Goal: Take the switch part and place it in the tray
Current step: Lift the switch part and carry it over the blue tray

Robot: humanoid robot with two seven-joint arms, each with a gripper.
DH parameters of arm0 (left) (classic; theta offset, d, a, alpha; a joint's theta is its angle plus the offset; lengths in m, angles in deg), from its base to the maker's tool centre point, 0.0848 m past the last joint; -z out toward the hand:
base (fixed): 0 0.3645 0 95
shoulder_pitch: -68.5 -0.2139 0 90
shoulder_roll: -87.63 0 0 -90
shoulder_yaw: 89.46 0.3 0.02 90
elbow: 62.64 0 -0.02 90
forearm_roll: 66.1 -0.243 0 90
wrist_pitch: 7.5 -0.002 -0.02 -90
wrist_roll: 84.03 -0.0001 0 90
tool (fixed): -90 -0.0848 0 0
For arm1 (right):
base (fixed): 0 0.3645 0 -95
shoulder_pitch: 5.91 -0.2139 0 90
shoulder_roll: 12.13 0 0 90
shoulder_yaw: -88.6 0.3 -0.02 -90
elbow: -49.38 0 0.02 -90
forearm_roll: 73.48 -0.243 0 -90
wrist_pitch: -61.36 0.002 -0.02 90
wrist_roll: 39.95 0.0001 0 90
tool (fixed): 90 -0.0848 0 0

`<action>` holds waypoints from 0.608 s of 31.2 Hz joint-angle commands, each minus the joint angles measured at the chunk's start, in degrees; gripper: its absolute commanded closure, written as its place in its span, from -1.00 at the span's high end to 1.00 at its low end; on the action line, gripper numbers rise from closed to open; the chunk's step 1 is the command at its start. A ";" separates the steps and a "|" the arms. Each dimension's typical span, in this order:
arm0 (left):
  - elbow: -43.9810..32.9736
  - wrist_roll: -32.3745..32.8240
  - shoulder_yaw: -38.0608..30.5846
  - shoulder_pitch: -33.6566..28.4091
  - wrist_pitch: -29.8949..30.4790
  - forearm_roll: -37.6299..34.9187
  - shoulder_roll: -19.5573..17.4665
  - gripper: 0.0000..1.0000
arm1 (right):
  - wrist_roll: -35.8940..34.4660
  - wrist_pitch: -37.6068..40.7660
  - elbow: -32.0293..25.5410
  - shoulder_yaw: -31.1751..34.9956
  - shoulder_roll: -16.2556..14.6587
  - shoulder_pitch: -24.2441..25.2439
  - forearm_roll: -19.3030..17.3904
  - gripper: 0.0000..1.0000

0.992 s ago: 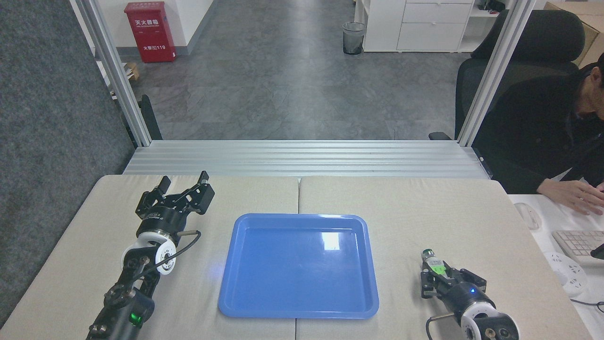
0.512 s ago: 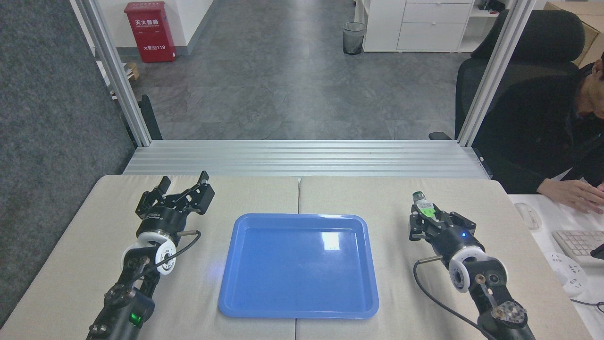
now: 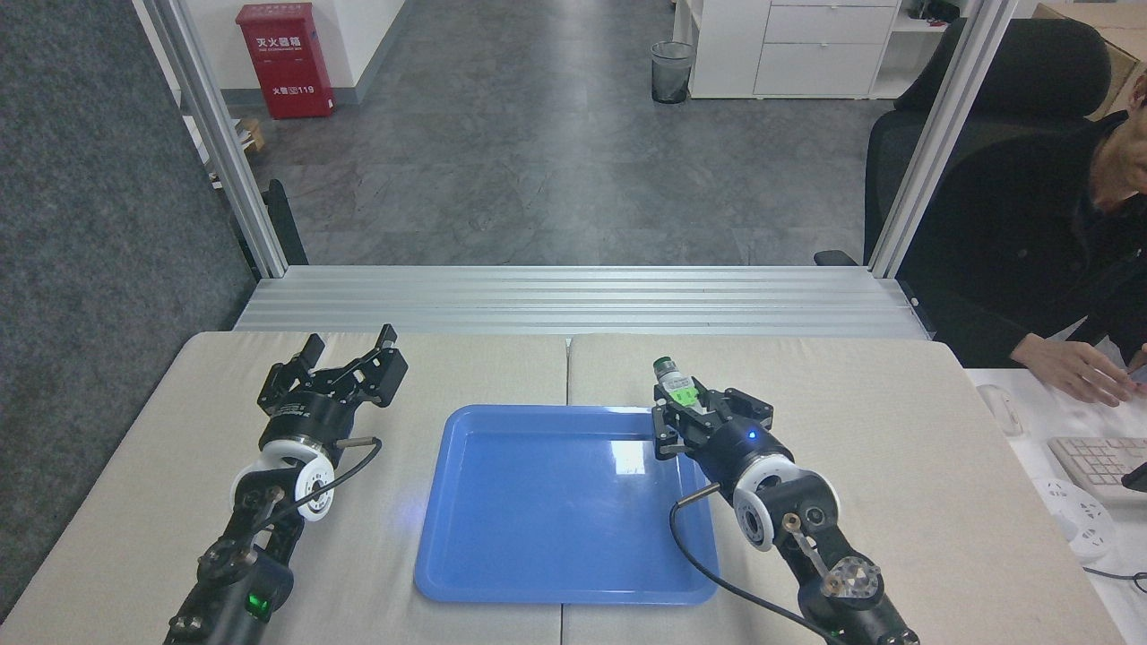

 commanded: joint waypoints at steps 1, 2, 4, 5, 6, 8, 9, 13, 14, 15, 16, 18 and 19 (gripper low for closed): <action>0.00 -0.01 0.00 0.00 -0.02 0.00 0.00 1.00 | 0.07 0.04 -1.06 -14.74 3.05 4.61 0.95 -0.78; 0.00 -0.01 0.00 0.00 -0.02 0.00 0.00 1.00 | 0.07 0.04 -1.06 -14.83 2.61 5.31 0.95 -0.78; 0.00 -0.01 0.00 0.00 -0.02 0.00 0.00 1.00 | 0.07 0.13 -1.06 -15.18 2.17 5.93 0.95 -0.78; 0.00 -0.01 0.00 0.00 -0.02 0.00 0.00 1.00 | 0.07 0.13 -1.06 -15.36 2.08 6.19 0.95 -0.78; 0.00 -0.01 0.00 0.00 -0.02 0.00 0.00 1.00 | 0.07 0.30 -1.06 -15.53 2.08 6.37 1.04 -0.78; 0.00 -0.01 0.00 0.00 -0.02 0.00 0.00 1.00 | 0.07 0.57 -0.97 -15.62 1.38 6.72 1.30 -0.78; 0.00 -0.01 0.00 0.00 -0.02 0.00 0.00 1.00 | 0.07 0.57 -0.88 -15.71 1.02 6.90 1.56 -0.78; 0.00 -0.01 0.00 0.00 -0.02 0.00 0.00 1.00 | 0.07 0.57 -0.62 -16.41 0.49 7.51 1.92 -0.78; 0.00 -0.01 0.00 0.00 -0.02 0.00 0.00 1.00 | 0.07 0.57 -0.45 -16.41 0.49 7.51 1.92 -0.78; 0.00 -0.01 0.00 0.00 -0.02 0.00 0.00 1.00 | 0.07 0.57 -0.36 -16.41 0.49 7.51 1.92 -0.77; 0.00 -0.01 0.00 0.00 -0.02 0.00 0.00 1.00 | 0.07 0.57 -0.27 -16.41 0.49 7.51 2.01 -0.70; 0.00 -0.01 0.00 0.00 -0.02 0.00 0.00 1.00 | 0.16 0.57 -0.09 -16.33 0.41 7.34 2.01 -0.59; 0.00 -0.01 0.00 0.00 -0.02 0.00 0.00 1.00 | 0.16 0.57 0.08 -16.33 0.41 7.16 2.01 -0.51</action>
